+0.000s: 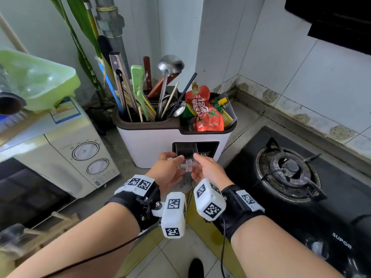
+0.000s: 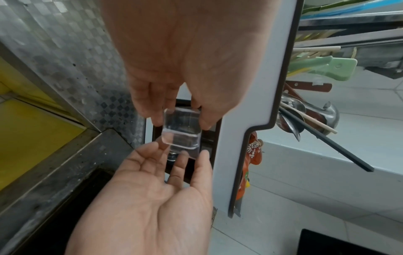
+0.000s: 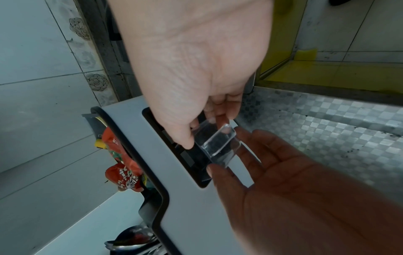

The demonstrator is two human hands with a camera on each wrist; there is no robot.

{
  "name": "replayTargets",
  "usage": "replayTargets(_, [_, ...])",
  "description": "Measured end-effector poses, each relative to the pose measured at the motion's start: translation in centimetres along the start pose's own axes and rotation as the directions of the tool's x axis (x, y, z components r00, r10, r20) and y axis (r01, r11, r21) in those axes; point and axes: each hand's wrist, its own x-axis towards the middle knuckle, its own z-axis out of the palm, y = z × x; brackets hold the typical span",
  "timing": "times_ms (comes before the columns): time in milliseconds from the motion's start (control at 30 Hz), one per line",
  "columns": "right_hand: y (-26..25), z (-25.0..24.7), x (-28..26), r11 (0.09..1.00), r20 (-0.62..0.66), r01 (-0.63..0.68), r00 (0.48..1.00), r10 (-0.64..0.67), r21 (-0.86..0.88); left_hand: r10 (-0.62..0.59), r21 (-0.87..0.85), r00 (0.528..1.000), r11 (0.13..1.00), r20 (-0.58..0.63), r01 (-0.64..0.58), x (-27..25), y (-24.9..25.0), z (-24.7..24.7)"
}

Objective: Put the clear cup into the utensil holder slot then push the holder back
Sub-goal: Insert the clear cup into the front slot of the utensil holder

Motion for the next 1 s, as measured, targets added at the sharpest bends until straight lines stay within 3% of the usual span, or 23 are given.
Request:
replayTargets(67, [-0.3, 0.0, 0.0, 1.0, -0.002, -0.005, 1.0, 0.005, 0.012, 0.002, -0.014, 1.0, 1.0, -0.014, -0.002, 0.3, 0.3, 0.1])
replayTargets(233, [-0.4, -0.4, -0.3, 0.983, 0.02, -0.079, 0.996, 0.084, -0.165, -0.011, -0.017, 0.999, 1.0, -0.042, 0.01, 0.7, 0.6, 0.1])
replayTargets(367, [-0.4, 0.0, -0.4, 0.993, 0.13, -0.115, 0.984, 0.119, -0.036, -0.016, -0.04, 1.0, 0.999, -0.024, 0.015, 0.6, 0.7, 0.1])
replayTargets(600, [-1.5, 0.8, 0.0, 0.999, 0.146, -0.026, 0.989, 0.019, 0.042, 0.003, -0.039, 0.998, 0.999, -0.058, -0.006, -0.1, 1.4, -1.0])
replayTargets(767, [-2.1, 1.5, 0.3, 0.997, 0.138, -0.038, 0.99, 0.028, 0.07, 0.034, -0.063, 0.99, 0.997, -0.137, -0.043, -0.5, 2.2, -2.0])
replayTargets(867, [-2.3, 1.5, 0.4, 0.999, 0.037, -0.052, 0.998, 0.052, 0.013, 0.023, -0.102, 0.985, 0.994, -0.174, -0.041, -0.8, 2.7, -2.5])
replayTargets(1000, [-3.6, 0.4, 0.0, 0.992, -0.297, 0.082, 0.954, -0.049, 0.099, -0.018, -0.222, 0.978, 0.975, -0.208, -0.029, -1.0, 3.5, -3.0])
